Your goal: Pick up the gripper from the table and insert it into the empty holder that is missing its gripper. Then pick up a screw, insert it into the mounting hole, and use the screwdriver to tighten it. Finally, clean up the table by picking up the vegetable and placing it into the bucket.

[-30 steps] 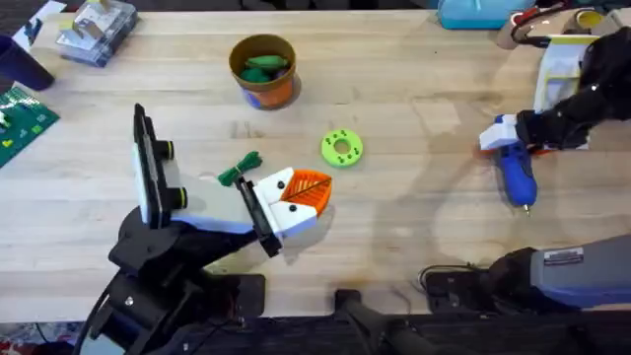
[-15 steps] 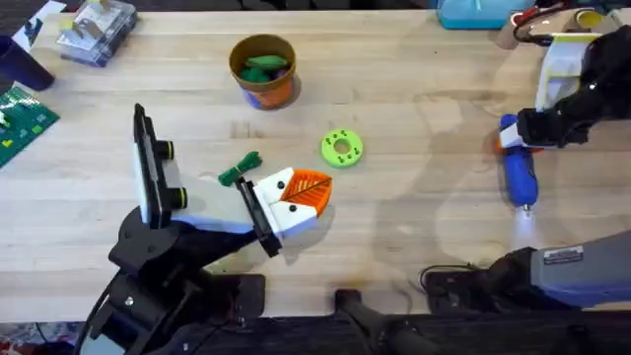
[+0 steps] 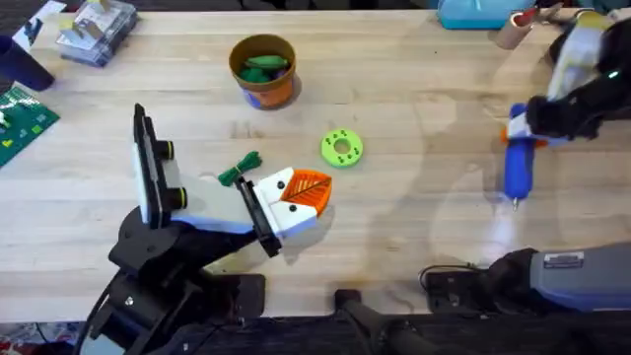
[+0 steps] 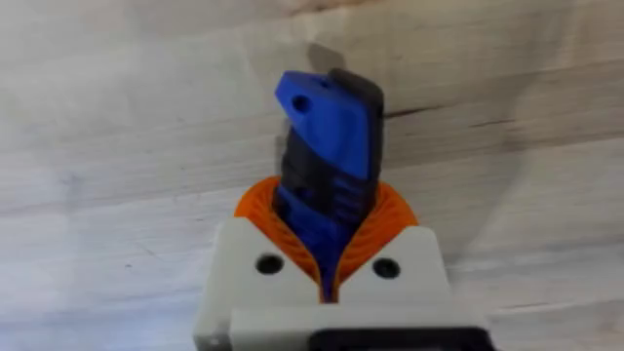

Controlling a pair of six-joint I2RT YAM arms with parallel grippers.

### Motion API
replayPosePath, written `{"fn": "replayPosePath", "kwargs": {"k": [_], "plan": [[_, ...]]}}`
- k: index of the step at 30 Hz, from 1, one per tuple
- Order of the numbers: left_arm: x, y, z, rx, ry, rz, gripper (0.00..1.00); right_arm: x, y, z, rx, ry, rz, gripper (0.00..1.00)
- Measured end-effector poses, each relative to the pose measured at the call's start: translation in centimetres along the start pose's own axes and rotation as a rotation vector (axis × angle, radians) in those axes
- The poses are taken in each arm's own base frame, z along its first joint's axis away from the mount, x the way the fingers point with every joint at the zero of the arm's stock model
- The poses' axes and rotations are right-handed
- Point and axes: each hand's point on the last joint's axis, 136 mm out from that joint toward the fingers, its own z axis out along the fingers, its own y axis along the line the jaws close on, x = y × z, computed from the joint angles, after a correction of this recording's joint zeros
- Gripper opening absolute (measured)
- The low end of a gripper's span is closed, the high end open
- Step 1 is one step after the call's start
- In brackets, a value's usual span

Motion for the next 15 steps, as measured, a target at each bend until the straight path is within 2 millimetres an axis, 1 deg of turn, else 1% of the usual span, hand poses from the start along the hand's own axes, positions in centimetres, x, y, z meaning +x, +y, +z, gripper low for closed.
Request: {"fn": "replayPosePath", "kwargs": {"k": [3, 5, 6, 8, 15], "plan": [[0.0, 0.0, 0.0, 0.0, 0.0, 0.0, 0.014, -1.5, 0.0, -3.5, 0.02, -0.12, 0.018, 0.026], [0.0, 0.0, 0.0, 0.0, 0.0, 0.0, 0.014, -1.7, 0.1, -6.0, 0.033, -0.181, 0.023, 0.026], [0.0, 0.0, 0.0, 0.0, 0.0, 0.0, 0.014, -1.6, 0.1, -6.8, 0.036, -0.2, 0.025, 0.026], [0.0, 0.0, 0.0, 0.0, 0.0, 0.0, 0.014, -1.4, 0.3, -8.1, 0.04, -0.235, 0.03, 0.026], [0.0, 0.0, 0.0, 0.0, 0.0, 0.0, 0.014, -1.4, 1.5, -11.6, 0.007, -0.359, 0.016, 0.026]]}}
